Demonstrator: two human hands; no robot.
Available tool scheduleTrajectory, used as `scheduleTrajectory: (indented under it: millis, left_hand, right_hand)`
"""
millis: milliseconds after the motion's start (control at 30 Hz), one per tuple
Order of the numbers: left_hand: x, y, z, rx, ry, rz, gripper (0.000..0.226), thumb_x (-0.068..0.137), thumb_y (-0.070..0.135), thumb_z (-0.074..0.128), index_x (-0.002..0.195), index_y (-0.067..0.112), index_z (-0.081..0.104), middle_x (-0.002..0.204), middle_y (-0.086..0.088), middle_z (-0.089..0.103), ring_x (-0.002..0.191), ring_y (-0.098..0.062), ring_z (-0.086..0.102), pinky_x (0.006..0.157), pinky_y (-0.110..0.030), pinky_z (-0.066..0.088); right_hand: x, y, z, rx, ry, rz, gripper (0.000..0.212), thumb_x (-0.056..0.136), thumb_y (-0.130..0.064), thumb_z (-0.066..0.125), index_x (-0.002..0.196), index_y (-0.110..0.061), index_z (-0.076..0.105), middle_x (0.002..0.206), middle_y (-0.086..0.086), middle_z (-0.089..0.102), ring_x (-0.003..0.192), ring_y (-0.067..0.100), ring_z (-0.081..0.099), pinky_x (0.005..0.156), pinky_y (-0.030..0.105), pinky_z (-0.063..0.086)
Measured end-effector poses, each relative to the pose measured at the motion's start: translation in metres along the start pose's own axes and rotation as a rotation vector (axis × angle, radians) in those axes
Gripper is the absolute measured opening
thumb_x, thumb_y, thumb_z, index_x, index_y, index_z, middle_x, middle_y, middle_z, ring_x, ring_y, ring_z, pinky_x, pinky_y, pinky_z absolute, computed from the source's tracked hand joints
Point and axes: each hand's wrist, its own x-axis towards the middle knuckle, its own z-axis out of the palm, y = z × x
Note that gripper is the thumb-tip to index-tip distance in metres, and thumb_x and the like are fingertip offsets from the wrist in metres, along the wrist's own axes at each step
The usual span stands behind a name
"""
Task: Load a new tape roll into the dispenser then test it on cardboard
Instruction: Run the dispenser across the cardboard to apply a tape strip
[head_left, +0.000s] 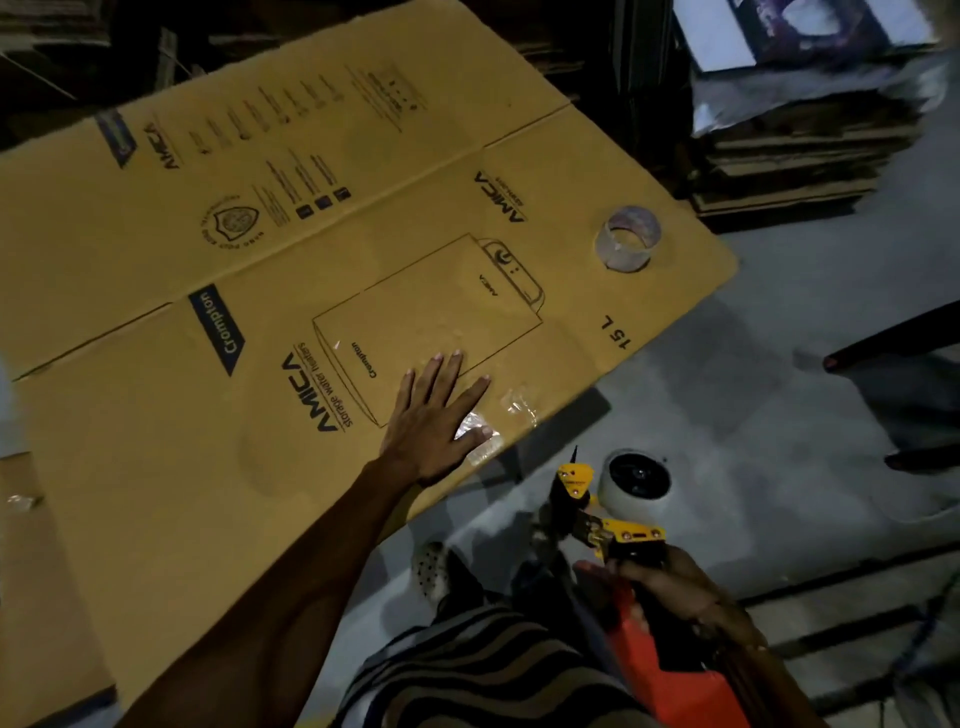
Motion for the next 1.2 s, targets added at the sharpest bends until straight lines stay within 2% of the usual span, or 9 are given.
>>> scheduleTrajectory:
  millis: [100,233,333,433,633,833,967,1100,1200]
  left_hand:
    - [0.001,0.008,-0.011,-0.041,-0.003,-0.037,0.071,0.095,0.066,0.039,0.158,0.038,0.022,0.17,-0.004,-0.007,0.156,-0.03,-0.007,0.123,-0.049,-0.003]
    - [0.005,0.021,-0.03,-0.119,0.028,-0.058,0.052,0.097,0.049,0.054,0.146,0.03,0.05,0.166,-0.004,0.024,0.151,-0.032,0.015,0.119,-0.046,0.019]
    - [0.007,0.031,-0.044,-0.395,0.027,0.019,0.031,0.099,0.033,0.06,0.127,0.021,0.068,0.138,-0.004,0.058,0.13,-0.027,0.047,0.106,-0.041,0.041]
    - [0.006,0.041,-0.06,-0.686,-0.041,0.064,0.023,0.1,0.019,0.06,0.116,0.01,0.074,0.117,-0.008,0.073,0.111,-0.022,0.066,0.095,-0.031,0.049]
    - [-0.007,0.057,-0.084,-1.284,-0.311,-0.104,0.039,0.106,0.028,0.045,0.115,-0.001,0.069,0.094,-0.005,0.072,0.086,-0.013,0.068,0.077,-0.016,0.055]
    - [-0.016,0.042,-0.112,-1.21,-0.31,-0.084,0.05,0.106,0.039,0.038,0.127,0.002,0.065,0.111,-0.01,0.067,0.093,-0.013,0.065,0.07,-0.013,0.052]
    - [-0.016,0.03,-0.127,-1.154,-0.248,-0.158,0.052,0.104,0.05,0.037,0.122,0.013,0.068,0.115,-0.003,0.066,0.101,-0.017,0.062,0.084,-0.027,0.05]
    - [-0.009,0.016,-0.139,-1.11,-0.153,-0.301,0.064,0.099,0.063,0.039,0.138,0.018,0.061,0.14,-0.009,0.059,0.115,-0.027,0.061,0.085,-0.033,0.048]
    - [-0.002,0.002,-0.151,-1.106,-0.152,-0.441,0.071,0.095,0.071,0.038,0.135,0.018,0.062,0.125,-0.012,0.062,0.109,-0.033,0.065,0.084,-0.037,0.053]
  right_hand:
    - [-0.012,-0.016,-0.013,0.025,-0.022,-0.045,0.009,0.091,0.002,0.066,0.098,0.007,0.068,0.046,0.007,0.054,0.032,0.018,0.049,0.034,0.022,0.041]
    - [-0.021,-0.026,-0.02,0.025,-0.105,-0.067,0.017,0.094,-0.009,0.066,0.109,-0.002,0.071,0.055,0.008,0.048,0.039,0.016,0.044,0.043,0.024,0.037]
    - [-0.032,-0.033,-0.024,0.048,-0.171,-0.086,0.014,0.094,-0.012,0.067,0.101,-0.004,0.074,0.062,0.015,0.042,0.041,0.018,0.038,0.044,0.024,0.031]
    - [-0.047,-0.043,-0.02,0.049,-0.202,-0.107,0.023,0.082,-0.022,0.072,0.096,-0.003,0.077,0.063,0.017,0.043,0.039,0.019,0.04,0.041,0.022,0.032]
    - [-0.065,-0.067,-0.016,0.093,-0.208,-0.086,0.02,0.099,-0.008,0.057,0.111,0.006,0.064,0.057,0.012,0.041,0.034,0.017,0.036,0.036,0.018,0.032]
    - [-0.062,-0.097,-0.011,-0.032,-0.23,-0.158,0.029,0.098,-0.014,0.06,0.119,0.006,0.061,0.062,0.013,0.049,0.039,0.02,0.044,0.039,0.022,0.036]
    - [-0.055,-0.129,0.0,-0.148,-0.249,-0.237,0.028,0.098,-0.013,0.061,0.119,0.005,0.059,0.063,0.013,0.051,0.041,0.02,0.048,0.041,0.024,0.04]
    - [-0.034,-0.161,0.017,-0.214,-0.271,-0.311,0.023,0.098,-0.011,0.062,0.117,0.001,0.061,0.059,0.009,0.049,0.042,0.017,0.047,0.043,0.024,0.041]
    - [-0.012,-0.187,0.027,-0.307,-0.296,-0.378,0.017,0.096,-0.012,0.064,0.11,-0.002,0.064,0.061,0.009,0.052,0.044,0.017,0.051,0.047,0.026,0.043]
